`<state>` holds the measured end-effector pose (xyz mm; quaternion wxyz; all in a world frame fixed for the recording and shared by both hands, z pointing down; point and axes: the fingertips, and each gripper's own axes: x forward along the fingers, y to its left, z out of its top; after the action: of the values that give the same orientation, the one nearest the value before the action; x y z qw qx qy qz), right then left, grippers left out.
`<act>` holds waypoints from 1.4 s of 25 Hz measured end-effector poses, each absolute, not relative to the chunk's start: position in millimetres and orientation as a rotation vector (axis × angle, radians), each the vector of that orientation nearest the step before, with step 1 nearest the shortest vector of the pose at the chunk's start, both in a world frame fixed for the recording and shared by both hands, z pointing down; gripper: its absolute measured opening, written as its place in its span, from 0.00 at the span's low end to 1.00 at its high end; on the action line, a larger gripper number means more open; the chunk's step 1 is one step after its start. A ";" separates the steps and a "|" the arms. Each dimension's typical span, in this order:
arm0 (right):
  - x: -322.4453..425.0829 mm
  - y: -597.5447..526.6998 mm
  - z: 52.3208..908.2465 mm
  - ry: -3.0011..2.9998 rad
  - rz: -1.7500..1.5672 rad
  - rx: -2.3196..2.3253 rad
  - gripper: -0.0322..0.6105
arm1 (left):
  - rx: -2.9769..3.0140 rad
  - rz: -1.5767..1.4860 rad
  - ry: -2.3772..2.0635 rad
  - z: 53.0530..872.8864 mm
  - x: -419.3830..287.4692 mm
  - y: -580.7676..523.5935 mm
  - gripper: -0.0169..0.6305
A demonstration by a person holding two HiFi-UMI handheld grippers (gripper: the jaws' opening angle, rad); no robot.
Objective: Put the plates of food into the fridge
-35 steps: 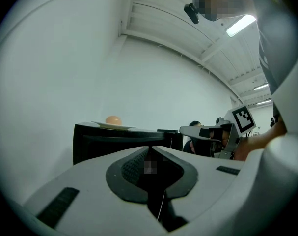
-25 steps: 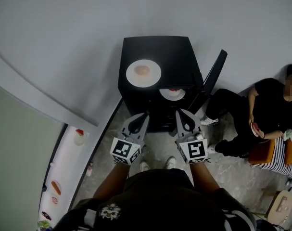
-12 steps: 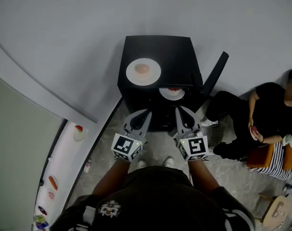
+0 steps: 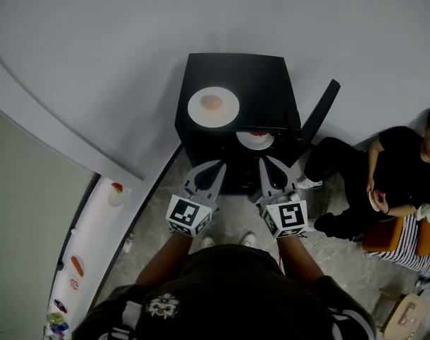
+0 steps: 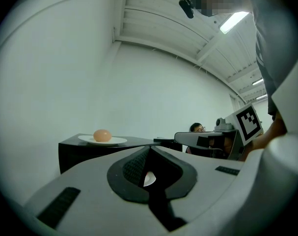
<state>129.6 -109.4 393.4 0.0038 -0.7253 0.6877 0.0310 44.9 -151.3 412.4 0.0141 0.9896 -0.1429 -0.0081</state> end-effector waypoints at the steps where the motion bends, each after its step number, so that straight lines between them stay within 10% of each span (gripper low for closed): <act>1: 129.3 -109.8 393.6 2.160 0.099 -2.271 0.09 | 3.084 -0.020 -0.444 412.9 45.7 -150.8 0.06; 30: 117.7 -120.8 387.5 2.195 0.063 -2.125 0.09 | 2.452 -0.347 -0.424 412.3 46.2 -225.2 0.06; 35: 111.8 -122.2 390.9 2.234 0.053 -2.097 0.09 | 2.086 -0.468 -0.368 417.1 45.8 -243.6 0.22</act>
<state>111.8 -122.2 390.9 0.0388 -0.6838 0.7284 0.0172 45.8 -243.6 417.1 0.4674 0.8501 -0.1501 -0.1908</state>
